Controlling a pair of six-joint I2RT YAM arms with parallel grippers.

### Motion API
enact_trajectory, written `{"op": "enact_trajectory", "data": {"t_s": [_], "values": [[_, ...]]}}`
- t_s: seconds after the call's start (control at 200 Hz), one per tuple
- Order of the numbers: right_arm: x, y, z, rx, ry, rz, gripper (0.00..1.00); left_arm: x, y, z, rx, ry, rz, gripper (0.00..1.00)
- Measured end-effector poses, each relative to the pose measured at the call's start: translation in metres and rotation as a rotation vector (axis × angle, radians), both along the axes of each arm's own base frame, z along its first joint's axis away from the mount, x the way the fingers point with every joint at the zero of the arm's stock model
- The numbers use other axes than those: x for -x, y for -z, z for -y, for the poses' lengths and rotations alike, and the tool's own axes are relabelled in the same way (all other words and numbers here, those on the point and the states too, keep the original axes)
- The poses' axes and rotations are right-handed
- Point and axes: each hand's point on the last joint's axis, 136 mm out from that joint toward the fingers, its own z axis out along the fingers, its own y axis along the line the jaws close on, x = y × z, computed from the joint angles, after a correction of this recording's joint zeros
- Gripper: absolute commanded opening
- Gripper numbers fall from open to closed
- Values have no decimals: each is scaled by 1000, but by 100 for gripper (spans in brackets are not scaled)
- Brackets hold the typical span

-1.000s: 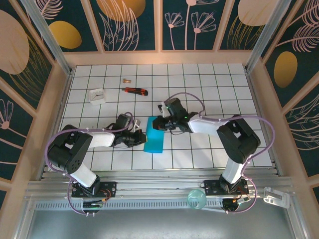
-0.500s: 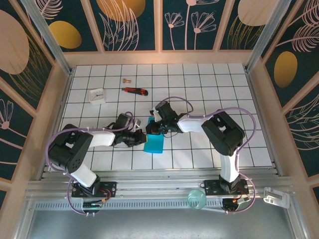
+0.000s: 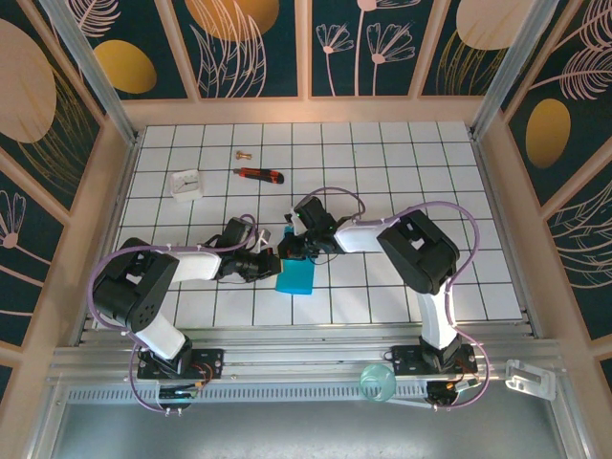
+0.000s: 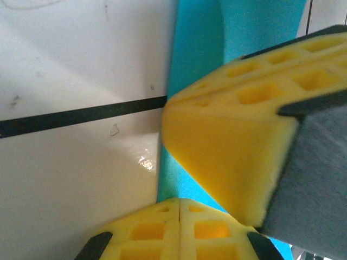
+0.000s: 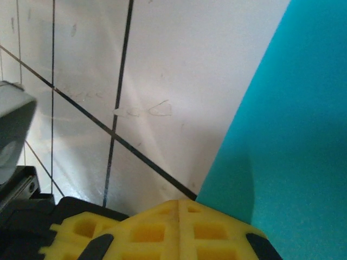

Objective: Fold a paper plane with a square sheet of paper (pick it up from the middle)
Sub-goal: First fold in half a square sheet of paper at the center of the table.

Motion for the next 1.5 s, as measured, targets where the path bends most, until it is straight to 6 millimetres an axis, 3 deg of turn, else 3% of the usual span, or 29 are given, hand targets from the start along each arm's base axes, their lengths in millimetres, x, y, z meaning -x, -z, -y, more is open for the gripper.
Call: {"op": "enact_trajectory", "data": {"t_s": [0.656,1.051,1.501], "values": [[-15,4,2,-14,11,-60,0,4,5,-1,1,35,3,0],[-45,3,7,-7,55,-53,0,4,6,-1,-3,53,17,0],[-53,4,7,15,37,-69,0,4,6,-1,-3,57,19,0]]}}
